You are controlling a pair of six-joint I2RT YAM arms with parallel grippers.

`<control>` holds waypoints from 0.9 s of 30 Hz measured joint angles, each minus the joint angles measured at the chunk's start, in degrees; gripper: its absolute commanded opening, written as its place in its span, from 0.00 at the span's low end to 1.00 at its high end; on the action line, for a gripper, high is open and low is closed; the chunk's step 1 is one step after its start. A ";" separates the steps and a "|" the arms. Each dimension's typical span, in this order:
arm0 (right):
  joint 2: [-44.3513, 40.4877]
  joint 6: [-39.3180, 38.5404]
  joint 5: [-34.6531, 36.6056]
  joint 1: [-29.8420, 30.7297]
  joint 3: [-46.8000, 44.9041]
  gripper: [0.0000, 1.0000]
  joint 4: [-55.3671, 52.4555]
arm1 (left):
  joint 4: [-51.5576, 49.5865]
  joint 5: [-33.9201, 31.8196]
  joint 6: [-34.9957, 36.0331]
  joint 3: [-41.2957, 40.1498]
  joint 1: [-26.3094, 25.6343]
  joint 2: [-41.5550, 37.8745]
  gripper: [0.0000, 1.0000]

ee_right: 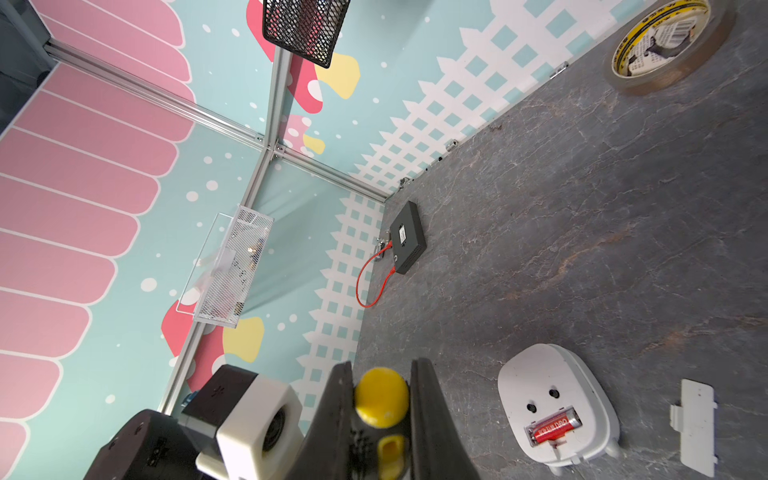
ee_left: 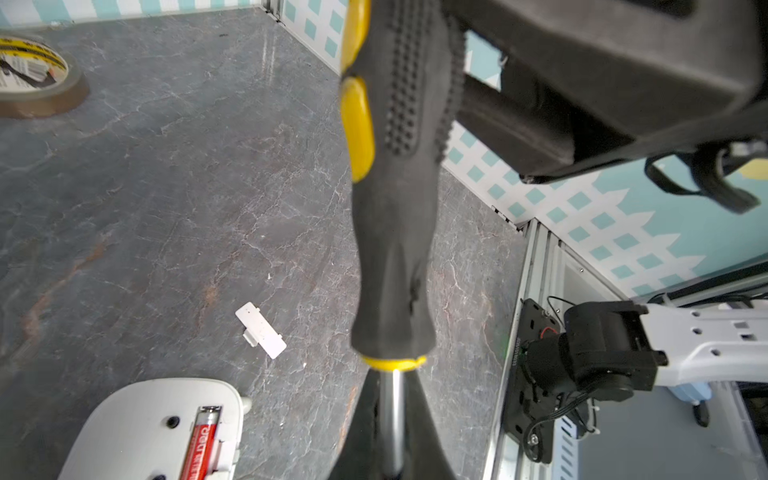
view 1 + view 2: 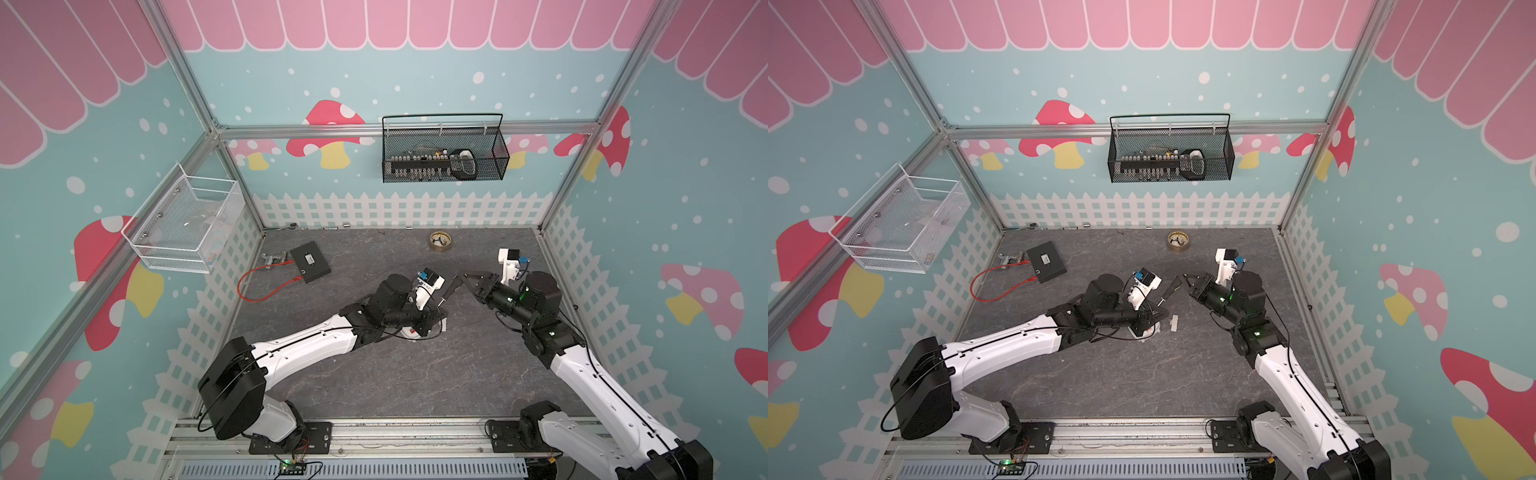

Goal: Remove the battery from the alarm
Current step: Pick up the screwdriver from the center of the board.

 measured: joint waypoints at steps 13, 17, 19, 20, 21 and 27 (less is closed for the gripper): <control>5.57 -21.20 -8.96 -4.24 19.04 0.47 -25.27 | 0.94 -8.26 17.73 -3.96 8.44 -2.58 0.00; 10.08 -29.49 -12.83 -6.54 24.44 0.52 -30.77 | 2.29 -9.01 25.66 -6.45 14.86 -5.18 0.00; 13.62 -34.14 -15.26 -6.73 26.73 0.54 -33.14 | 3.30 -8.66 31.04 -6.23 16.22 -5.68 0.00; 15.28 -36.11 -16.52 -6.73 27.65 0.54 -34.14 | 3.26 -8.09 33.66 -5.86 16.41 -5.70 0.00; 17.27 -38.53 -17.90 -6.73 28.72 0.54 -35.32 | 3.10 -7.23 36.98 -5.25 16.39 -5.68 0.00; 24.68 -49.51 -24.26 -6.73 32.26 0.56 -38.51 | -4.79 -2.62 54.12 0.39 14.78 -5.68 0.00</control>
